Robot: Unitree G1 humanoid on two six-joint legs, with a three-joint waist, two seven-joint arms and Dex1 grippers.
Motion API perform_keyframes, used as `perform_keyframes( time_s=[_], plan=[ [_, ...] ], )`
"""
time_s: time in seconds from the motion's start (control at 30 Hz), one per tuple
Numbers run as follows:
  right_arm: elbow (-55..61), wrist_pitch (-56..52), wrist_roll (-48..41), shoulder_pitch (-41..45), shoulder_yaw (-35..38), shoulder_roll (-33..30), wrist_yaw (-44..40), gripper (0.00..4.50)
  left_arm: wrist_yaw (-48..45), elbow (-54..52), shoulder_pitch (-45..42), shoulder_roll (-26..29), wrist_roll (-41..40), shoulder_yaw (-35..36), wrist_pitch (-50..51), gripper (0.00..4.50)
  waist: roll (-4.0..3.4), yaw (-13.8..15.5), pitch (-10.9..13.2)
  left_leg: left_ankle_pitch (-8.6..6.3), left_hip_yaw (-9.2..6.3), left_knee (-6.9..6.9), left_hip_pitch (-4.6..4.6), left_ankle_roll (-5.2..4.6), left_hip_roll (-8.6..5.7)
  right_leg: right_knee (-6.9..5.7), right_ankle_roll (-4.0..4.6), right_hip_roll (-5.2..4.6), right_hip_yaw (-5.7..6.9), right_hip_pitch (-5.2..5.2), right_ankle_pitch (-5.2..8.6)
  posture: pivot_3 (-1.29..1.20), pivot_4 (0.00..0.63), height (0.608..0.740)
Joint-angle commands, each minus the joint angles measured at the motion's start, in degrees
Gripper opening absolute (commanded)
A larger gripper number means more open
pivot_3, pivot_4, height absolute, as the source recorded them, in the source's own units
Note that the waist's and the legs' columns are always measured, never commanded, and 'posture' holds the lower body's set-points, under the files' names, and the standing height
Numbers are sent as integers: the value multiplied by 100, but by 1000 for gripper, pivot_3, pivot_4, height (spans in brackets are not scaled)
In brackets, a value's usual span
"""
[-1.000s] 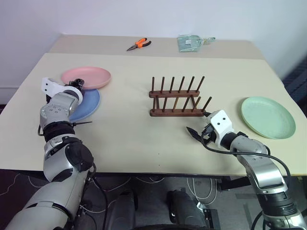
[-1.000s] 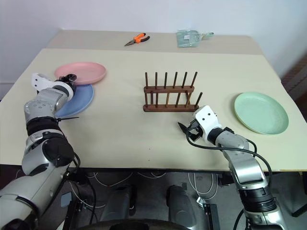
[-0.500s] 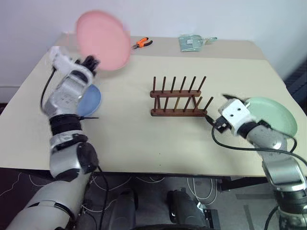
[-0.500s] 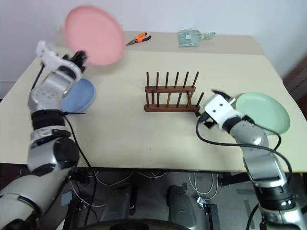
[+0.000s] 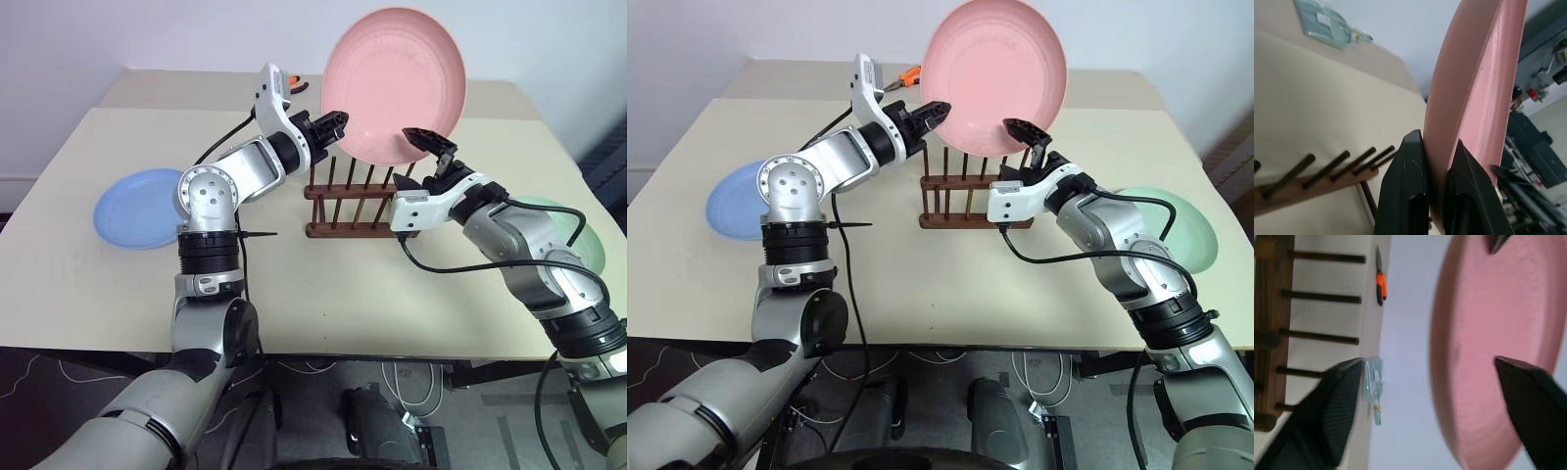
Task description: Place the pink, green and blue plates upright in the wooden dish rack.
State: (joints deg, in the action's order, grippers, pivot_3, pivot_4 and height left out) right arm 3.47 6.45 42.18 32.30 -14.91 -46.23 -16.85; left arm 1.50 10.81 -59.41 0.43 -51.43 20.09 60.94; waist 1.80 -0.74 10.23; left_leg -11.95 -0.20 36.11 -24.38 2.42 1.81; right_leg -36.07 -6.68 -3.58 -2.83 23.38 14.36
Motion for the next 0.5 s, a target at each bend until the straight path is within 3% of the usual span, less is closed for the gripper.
perform_keyframes(
  time_s=[0.03,0.17,0.27,0.37,0.5],
  plan=[
    [57,-32,148,42,249,6,147,2211,21,-383,67,-40,-268,-9,234,0,0,0,0,0,0,0,0,0,0,0,0,0,0,0,0,0,150,726],
    [105,-63,229,-1,288,58,173,10,18,-496,174,-92,-306,-12,275,0,0,3,0,0,-1,0,1,1,0,-1,1,0,0,-1,0,0,150,726],
    [134,-176,380,-34,319,84,196,0,-199,-721,170,-203,-274,4,-223,1151,0,7,0,0,-1,1,1,1,-1,0,1,0,1,-1,0,0,150,726],
    [228,-407,158,-165,574,213,196,0,-612,-768,86,16,647,-55,-1977,2602,0,15,0,2,-1,0,0,4,-1,2,2,0,1,-1,-1,0,150,726],
    [757,-894,-1155,-442,1465,939,180,0,-1254,-184,296,1060,2364,-738,-3833,2602,-3,-33,-1,3,0,-8,10,5,1,0,4,4,-2,-4,-1,0,150,726]
  ],
)
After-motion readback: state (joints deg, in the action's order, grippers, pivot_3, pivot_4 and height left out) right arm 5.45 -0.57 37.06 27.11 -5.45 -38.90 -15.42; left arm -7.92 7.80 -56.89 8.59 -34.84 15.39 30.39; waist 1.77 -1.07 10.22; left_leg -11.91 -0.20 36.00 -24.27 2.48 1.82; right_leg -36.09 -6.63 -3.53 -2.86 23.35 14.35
